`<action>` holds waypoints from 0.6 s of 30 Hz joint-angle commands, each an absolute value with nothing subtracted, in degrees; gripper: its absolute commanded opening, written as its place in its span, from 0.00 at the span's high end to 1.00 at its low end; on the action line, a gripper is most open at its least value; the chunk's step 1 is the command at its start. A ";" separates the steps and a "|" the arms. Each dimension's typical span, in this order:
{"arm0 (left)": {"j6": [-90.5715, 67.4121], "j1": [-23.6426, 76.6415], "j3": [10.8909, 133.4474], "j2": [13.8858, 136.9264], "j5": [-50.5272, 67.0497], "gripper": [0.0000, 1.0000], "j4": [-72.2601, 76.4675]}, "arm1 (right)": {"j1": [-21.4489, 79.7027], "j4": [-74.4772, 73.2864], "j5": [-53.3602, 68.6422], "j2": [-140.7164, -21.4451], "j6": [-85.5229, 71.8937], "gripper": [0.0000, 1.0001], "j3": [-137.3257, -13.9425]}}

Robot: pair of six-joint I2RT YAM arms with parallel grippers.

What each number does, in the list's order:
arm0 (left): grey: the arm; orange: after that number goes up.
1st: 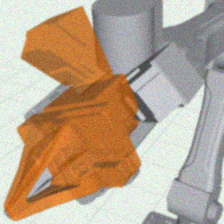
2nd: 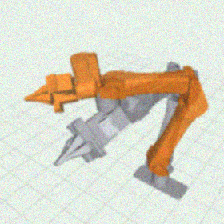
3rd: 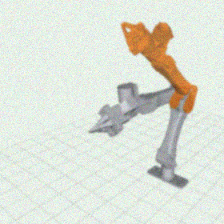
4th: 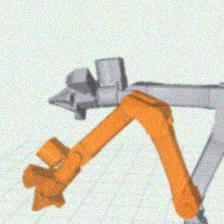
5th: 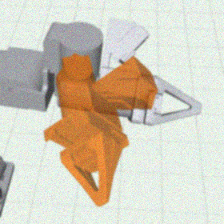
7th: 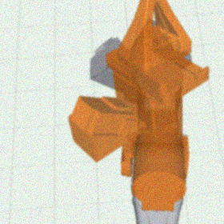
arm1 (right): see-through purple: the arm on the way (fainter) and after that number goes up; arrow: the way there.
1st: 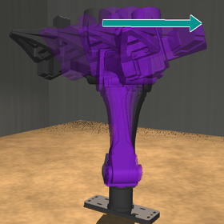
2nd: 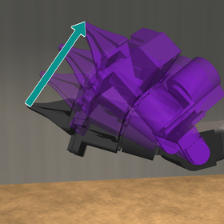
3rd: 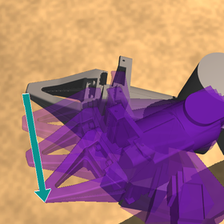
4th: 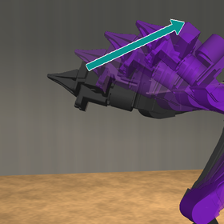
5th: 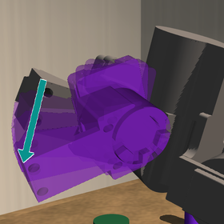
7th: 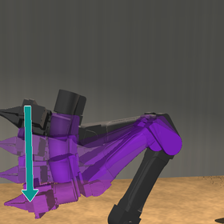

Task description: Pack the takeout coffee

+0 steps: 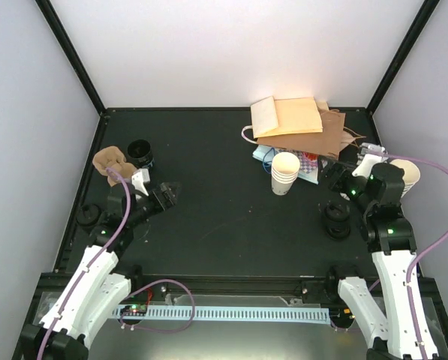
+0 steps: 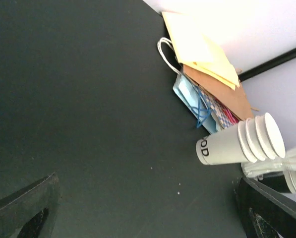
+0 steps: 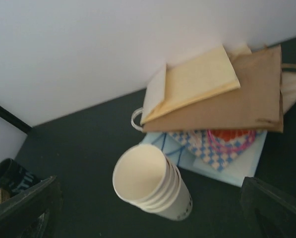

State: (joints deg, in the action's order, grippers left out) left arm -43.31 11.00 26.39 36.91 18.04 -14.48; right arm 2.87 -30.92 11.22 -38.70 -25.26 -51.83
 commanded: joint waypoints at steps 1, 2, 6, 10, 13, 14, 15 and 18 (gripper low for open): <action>-43.47 13.50 27.27 36.90 17.53 0.01 -16.90 | 3.07 -38.20 10.92 -40.66 -26.55 0.00 -52.32; -43.26 13.56 27.18 37.00 17.57 0.01 -16.38 | 3.01 -39.33 9.53 -41.38 -28.24 0.00 -52.92; -40.28 13.62 27.75 38.56 17.53 0.01 -14.95 | 3.00 -39.78 11.01 -45.58 -31.91 0.00 -55.84; -36.11 13.56 29.58 41.68 18.97 0.01 -14.56 | 3.04 -36.86 13.03 -50.96 -30.85 0.00 -58.92; -33.70 13.54 30.89 43.24 21.01 0.01 -14.93 | 2.98 -37.22 10.86 -57.33 -29.27 0.00 -64.19; -33.41 13.54 31.01 43.40 21.19 0.01 -14.90 | 3.05 -37.84 10.12 -59.24 -28.48 0.00 -66.02; -33.21 13.54 30.86 43.42 21.60 0.01 -14.56 | 3.02 -38.51 9.44 -61.14 -27.73 0.00 -67.88; -32.01 13.51 29.88 43.42 23.95 0.01 -13.79 | 3.02 -39.65 7.35 -66.53 -26.18 0.00 -72.18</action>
State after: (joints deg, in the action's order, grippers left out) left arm -35.35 13.26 27.97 43.48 20.12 -14.98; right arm 2.87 -38.72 10.35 -61.52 -28.75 -67.16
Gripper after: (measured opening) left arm 0.988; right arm 0.999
